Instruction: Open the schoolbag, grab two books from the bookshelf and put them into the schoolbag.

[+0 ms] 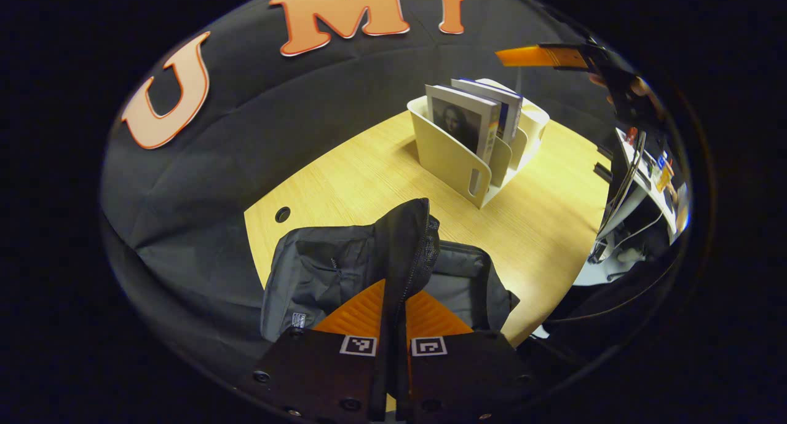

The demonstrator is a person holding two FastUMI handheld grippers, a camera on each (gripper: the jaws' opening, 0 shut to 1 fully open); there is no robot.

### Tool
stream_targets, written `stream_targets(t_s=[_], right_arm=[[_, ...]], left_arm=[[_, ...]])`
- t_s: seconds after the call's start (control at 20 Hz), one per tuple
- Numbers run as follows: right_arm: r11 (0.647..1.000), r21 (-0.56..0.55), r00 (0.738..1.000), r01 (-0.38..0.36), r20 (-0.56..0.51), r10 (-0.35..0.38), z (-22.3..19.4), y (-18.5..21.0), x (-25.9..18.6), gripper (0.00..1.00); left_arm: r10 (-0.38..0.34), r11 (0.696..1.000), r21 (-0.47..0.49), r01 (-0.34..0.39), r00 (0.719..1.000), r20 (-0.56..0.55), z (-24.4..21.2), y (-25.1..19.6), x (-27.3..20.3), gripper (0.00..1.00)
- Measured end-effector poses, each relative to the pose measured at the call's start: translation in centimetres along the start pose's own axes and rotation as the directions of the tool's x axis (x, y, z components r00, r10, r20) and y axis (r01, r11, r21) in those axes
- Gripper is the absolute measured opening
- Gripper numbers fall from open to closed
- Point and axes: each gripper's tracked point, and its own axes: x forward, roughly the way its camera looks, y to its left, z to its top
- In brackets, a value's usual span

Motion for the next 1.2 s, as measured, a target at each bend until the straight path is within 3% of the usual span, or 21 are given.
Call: stream_targets(t_s=[0.15,0.4,0.7,0.85,0.95,1.2], right_arm=[[0.999,-0.033,0.998,0.002,-0.062,-0.004,0.2,0.5,0.9,0.98],[0.991,-0.084,0.985,-0.106,-0.147,0.093,0.7,2.6,2.8,0.98],[0.974,-0.068,0.925,-0.215,-0.334,0.181,-1.9,4.5,7.2,0.98],[0.978,-0.1,0.904,-0.184,-0.409,0.128,-2.7,3.3,9.3,0.98],[0.981,-0.083,0.879,-0.174,-0.463,0.117,-3.4,2.9,10.7,0.99],[0.982,0.022,0.765,-0.189,-0.623,0.161,-6.5,3.1,13.4,0.99]], left_arm=[[-0.045,0.998,-0.043,0.044,0.999,-0.01,0.4,0.9,-0.6,0.07],[-0.085,0.995,-0.062,0.083,0.996,-0.04,1.0,2.2,-1.0,0.06],[-0.074,0.996,-0.048,0.072,0.995,-0.063,1.8,2.4,-0.5,0.06],[-0.069,0.995,-0.071,0.065,0.996,-0.059,2.3,2.6,-0.3,0.06],[-0.07,0.995,-0.08,0.065,0.996,-0.058,2.6,2.5,-0.3,0.06],[-0.058,0.994,-0.093,0.051,0.996,-0.07,3.0,2.8,0.2,0.06]])
